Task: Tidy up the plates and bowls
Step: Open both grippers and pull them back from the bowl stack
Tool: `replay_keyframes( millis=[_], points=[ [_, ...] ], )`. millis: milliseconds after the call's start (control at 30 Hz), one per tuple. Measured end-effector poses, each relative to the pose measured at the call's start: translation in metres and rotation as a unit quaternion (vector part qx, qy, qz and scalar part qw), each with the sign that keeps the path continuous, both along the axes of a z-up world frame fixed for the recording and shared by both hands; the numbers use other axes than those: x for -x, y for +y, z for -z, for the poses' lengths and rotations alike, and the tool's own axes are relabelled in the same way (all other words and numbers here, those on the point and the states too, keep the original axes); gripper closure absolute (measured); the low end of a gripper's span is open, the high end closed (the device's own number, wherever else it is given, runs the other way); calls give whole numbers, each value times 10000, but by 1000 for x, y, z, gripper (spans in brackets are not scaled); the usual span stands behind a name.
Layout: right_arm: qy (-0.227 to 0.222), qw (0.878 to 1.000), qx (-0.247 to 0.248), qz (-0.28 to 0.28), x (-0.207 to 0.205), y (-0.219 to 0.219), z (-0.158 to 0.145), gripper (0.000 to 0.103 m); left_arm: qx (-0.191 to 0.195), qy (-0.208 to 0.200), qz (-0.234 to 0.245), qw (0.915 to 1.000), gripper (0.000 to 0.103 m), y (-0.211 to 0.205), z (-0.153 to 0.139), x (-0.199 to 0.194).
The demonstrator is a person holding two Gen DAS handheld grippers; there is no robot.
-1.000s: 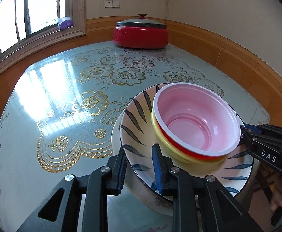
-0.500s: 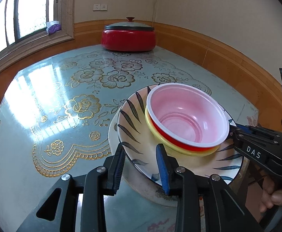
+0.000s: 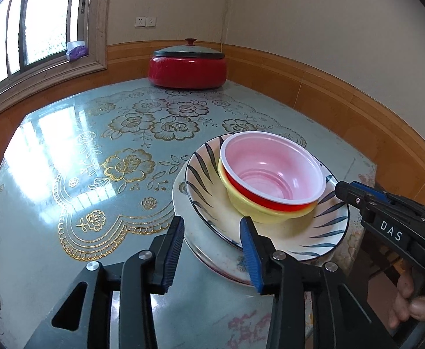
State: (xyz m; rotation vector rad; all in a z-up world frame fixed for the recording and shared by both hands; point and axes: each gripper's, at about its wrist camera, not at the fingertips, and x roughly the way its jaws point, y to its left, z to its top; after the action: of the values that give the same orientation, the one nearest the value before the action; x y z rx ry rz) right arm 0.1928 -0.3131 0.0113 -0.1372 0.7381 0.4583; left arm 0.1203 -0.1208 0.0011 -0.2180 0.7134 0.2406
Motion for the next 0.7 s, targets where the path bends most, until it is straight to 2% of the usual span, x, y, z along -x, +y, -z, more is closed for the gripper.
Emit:
replay_keyframes(
  millis=[200,300,400,500,567,633,700],
  points=[
    [-179,9997,-129,109,34,-9,-3,70,-98,-121,-29,9999,53,-7,-6,18],
    [-281,9995,-50,97,43,-11,-2,68,-191,-182,-97,9996,49,-11,-8,23],
    [-184,9996,-1,197,46,-18,3,68,-175,-172,-153,9996,45,-19,-11,25],
    [-260,9993,65,270,54,-25,4,67,-257,-150,-154,9994,38,-28,-13,29],
    [-329,9987,103,382,58,-26,4,66,-265,-249,-65,9993,36,-31,-14,36],
    [-235,9984,77,500,65,-27,5,66,-349,-243,50,9991,28,-34,-12,41],
    [-326,9973,96,654,75,-27,5,66,-385,-236,284,9986,25,-36,-11,45]
  ],
)
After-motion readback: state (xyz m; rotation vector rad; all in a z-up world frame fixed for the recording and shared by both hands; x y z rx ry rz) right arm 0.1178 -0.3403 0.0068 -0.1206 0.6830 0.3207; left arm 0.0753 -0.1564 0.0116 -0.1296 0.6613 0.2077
